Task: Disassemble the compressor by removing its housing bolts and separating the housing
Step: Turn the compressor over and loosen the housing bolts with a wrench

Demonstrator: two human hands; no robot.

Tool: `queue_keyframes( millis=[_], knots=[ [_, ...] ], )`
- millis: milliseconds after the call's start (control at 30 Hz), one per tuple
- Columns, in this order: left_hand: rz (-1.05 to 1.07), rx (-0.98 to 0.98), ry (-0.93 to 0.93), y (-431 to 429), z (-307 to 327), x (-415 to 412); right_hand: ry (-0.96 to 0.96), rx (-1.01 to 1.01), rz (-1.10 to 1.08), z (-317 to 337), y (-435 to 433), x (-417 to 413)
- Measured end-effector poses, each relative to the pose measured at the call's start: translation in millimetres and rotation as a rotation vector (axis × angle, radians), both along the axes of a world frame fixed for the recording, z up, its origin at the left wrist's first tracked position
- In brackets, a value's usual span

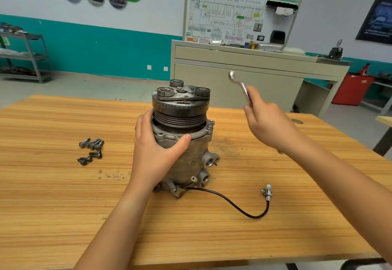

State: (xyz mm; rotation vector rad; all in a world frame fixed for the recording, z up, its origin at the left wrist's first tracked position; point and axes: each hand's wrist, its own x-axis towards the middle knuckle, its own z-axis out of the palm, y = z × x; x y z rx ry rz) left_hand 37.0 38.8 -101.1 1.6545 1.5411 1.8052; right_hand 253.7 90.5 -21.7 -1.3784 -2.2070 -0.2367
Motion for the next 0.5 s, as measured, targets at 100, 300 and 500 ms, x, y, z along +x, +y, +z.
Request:
queue_keyframes(
  millis=[100,300,500],
  knots=[
    [0.001,0.006,-0.007,0,0,0,-0.199,-0.096,-0.029,3,-32,5],
    [0.005,0.008,-0.005,-1,-1,-1,-0.521,-0.057,-0.128,2,-63,-10],
    [0.01,0.016,-0.003,1,-2,0,-0.76,-0.018,-0.247,14,-84,-20]
  ],
)
